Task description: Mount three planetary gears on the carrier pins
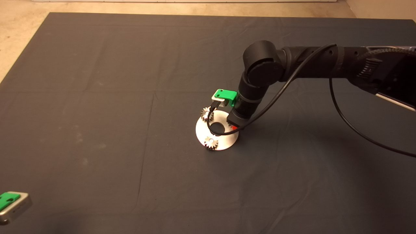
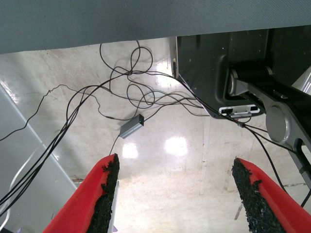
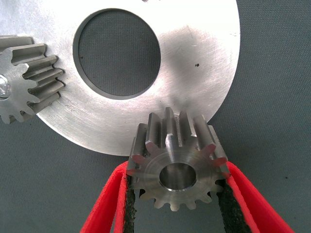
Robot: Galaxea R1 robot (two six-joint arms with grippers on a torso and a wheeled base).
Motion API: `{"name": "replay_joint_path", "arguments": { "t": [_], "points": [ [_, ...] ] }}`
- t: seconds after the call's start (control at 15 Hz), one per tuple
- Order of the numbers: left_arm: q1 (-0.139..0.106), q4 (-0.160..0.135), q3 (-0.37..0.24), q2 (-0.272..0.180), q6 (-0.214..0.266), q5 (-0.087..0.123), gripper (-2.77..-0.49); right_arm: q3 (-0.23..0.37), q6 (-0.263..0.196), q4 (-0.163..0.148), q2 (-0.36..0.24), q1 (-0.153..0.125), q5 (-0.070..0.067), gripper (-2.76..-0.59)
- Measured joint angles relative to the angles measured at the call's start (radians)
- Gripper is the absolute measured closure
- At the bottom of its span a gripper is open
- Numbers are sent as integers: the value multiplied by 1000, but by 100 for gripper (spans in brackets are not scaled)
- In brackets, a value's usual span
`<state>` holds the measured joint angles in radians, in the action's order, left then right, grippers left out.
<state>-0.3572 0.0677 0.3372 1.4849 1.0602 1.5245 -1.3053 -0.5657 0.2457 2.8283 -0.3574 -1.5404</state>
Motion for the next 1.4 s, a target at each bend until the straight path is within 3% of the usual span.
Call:
{"name": "replay_joint_path", "arguments": {
  "t": [0.6, 1.4],
  "points": [
    [0, 0, 0, 0, 0, 0, -161, 0, 0, 5, 0, 0, 1, -98],
    [0, 0, 0, 0, 0, 0, -161, -8, 0, -12, 1, -3, 3, -98]
  ]
}}
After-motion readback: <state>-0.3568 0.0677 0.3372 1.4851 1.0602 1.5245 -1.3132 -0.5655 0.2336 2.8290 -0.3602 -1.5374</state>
